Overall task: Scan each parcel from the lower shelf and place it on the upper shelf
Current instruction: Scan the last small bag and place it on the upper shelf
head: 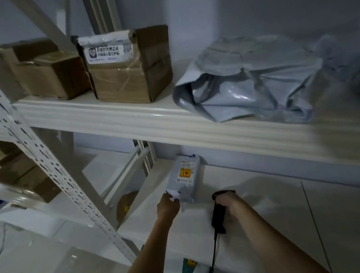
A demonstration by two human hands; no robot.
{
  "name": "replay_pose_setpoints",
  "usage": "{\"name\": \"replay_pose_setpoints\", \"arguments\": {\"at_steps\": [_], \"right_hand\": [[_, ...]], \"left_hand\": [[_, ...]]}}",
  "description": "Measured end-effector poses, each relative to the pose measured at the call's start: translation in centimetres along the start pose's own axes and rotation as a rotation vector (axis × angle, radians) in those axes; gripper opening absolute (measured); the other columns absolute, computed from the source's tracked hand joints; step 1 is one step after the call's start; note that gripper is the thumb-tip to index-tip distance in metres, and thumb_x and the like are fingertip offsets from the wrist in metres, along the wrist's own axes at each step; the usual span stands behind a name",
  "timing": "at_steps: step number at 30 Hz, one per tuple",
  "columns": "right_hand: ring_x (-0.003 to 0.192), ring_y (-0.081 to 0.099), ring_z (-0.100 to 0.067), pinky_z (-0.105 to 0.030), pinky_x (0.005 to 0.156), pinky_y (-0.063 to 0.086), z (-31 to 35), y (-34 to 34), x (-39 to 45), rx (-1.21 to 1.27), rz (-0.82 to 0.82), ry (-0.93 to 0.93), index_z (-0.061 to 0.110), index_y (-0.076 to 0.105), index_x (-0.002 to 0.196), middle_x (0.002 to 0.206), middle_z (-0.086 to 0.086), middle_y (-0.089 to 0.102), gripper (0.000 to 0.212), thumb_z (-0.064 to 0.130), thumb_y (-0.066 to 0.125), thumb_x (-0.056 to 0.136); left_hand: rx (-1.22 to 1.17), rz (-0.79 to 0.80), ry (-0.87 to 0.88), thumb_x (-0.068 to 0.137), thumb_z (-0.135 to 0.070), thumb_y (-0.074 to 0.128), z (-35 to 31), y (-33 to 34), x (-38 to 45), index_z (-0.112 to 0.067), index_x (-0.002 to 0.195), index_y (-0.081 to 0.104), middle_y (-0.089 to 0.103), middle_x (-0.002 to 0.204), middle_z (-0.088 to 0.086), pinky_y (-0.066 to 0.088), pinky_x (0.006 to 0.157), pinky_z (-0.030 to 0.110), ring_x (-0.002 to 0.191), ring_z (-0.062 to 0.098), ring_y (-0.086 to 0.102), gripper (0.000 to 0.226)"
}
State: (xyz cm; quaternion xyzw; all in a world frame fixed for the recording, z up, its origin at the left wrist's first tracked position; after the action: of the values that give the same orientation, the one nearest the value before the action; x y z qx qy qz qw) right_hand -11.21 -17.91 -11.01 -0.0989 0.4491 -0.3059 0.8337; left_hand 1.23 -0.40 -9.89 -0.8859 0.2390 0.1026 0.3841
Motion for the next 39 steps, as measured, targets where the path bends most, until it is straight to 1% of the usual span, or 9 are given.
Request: {"name": "replay_pose_setpoints", "arguments": {"at_steps": [9, 13, 17, 20, 25, 28, 32, 35, 39], "right_hand": [[0.135, 0.044, -0.031, -0.033, 0.107, 0.038, -0.8, 3.0, 2.9, -0.133, -0.050, 0.088, -0.001, 0.044, 0.142, 0.146, -0.019, 0.044, 0.045, 0.014, 0.048, 0.100], [0.102, 0.055, -0.027, -0.023, 0.082, 0.039, -1.4, 4.5, 3.8, -0.168, -0.124, 0.129, 0.002, 0.054, 0.125, 0.089, -0.011, 0.047, 0.032, 0.022, 0.048, 0.101], [0.122, 0.056, -0.028, -0.023, 0.085, 0.046, -1.7, 5.2, 3.2, -0.096, -0.258, 0.166, -0.002, 0.043, 0.140, 0.138, -0.017, 0.050, 0.053, 0.023, 0.059, 0.096], [0.125, 0.053, -0.029, -0.029, 0.092, 0.048, -2.2, 5.2, 3.1, -0.028, -0.308, 0.144, -0.002, 0.035, 0.147, 0.146, -0.018, 0.043, 0.066, 0.027, 0.062, 0.094], [0.081, 0.055, -0.026, -0.030, 0.069, 0.041, -2.3, 4.6, 2.9, 0.250, -0.324, 0.085, 0.008, 0.058, 0.096, 0.096, -0.014, 0.058, 0.010, 0.016, 0.052, 0.096], [0.055, 0.043, -0.021, -0.031, 0.056, 0.038, -2.9, 4.5, 2.0, 0.483, -0.294, 0.082, 0.010, 0.050, 0.074, 0.067, -0.009, 0.047, 0.019, 0.005, 0.054, 0.093], [0.049, 0.049, -0.022, -0.031, 0.049, 0.046, -2.3, 4.6, 1.5, 0.582, -0.313, 0.018, 0.004, 0.056, 0.086, 0.066, -0.012, 0.053, 0.008, 0.005, 0.063, 0.091], [0.056, 0.060, -0.029, -0.041, 0.062, 0.059, -1.6, 5.3, 2.1, 0.650, -0.307, -0.002, 0.002, 0.059, 0.090, 0.074, -0.017, 0.061, 0.001, 0.002, 0.060, 0.091], [0.074, 0.065, -0.034, -0.040, 0.064, 0.056, -1.2, 7.1, 2.9, 0.640, -0.232, 0.025, -0.002, 0.063, 0.091, 0.091, -0.020, 0.068, 0.009, 0.000, 0.055, 0.086]], "left_hand": [[0.016, 0.179, -0.058, 0.093, -0.049, 0.051, 2.7, 1.0, 9.1, -0.005, 0.135, 0.042, 0.053, 0.135, 0.020, 0.042, 0.106, 0.047, 0.123, 0.038, 0.052, 0.061], [0.117, 0.206, -0.025, 0.094, -0.051, 0.052, 2.5, 0.8, 11.8, -0.005, 0.135, 0.041, 0.048, 0.135, 0.021, 0.037, 0.110, 0.048, 0.126, 0.037, 0.045, 0.063], [0.050, 0.231, -0.032, 0.089, -0.040, 0.065, 2.3, 1.4, 13.0, -0.002, 0.133, 0.038, 0.046, 0.132, 0.023, 0.044, 0.105, 0.050, 0.120, 0.040, 0.050, 0.064], [-0.061, 0.240, -0.035, 0.084, -0.026, 0.074, 2.2, 1.6, 13.4, 0.000, 0.127, 0.036, 0.051, 0.125, 0.022, 0.053, 0.093, 0.047, 0.112, 0.039, 0.057, 0.063], [-0.186, 0.288, -0.061, 0.078, -0.011, 0.080, 2.0, 0.5, 13.4, 0.000, 0.109, 0.037, 0.056, 0.108, 0.020, 0.055, 0.067, 0.040, 0.100, 0.039, 0.066, 0.055], [-0.201, 0.466, -0.084, 0.076, -0.003, 0.078, 3.2, 0.6, 13.9, 0.012, 0.114, 0.054, 0.063, 0.103, 0.022, 0.051, 0.053, 0.031, 0.074, 0.030, 0.063, 0.047], [-0.117, 0.627, 0.007, 0.085, 0.006, 0.066, 3.3, -0.2, 11.3, 0.011, 0.109, 0.063, 0.063, 0.089, 0.014, 0.058, 0.064, 0.023, 0.064, 0.019, 0.058, 0.025], [-0.058, 0.644, 0.123, 0.087, 0.008, 0.063, 2.6, -0.5, 9.2, 0.010, 0.127, 0.056, 0.066, 0.113, 0.028, 0.056, 0.073, 0.016, 0.108, 0.040, 0.063, 0.041], [-0.108, 0.796, 0.099, 0.073, 0.003, 0.077, 3.4, 0.8, 8.8, 0.007, 0.130, 0.054, 0.064, 0.089, 0.003, 0.047, 0.048, 0.009, 0.071, 0.004, 0.063, 0.061]]}}
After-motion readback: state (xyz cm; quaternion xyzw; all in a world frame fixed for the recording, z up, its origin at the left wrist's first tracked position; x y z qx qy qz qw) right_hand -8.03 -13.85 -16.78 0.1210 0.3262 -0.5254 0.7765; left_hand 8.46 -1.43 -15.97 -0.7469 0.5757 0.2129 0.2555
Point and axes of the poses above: each hand's wrist, its own x-axis towards the middle knuckle, its own y-axis out of the palm, z = x × y, the point moved 4 cm from there along x, towards the middle knuckle
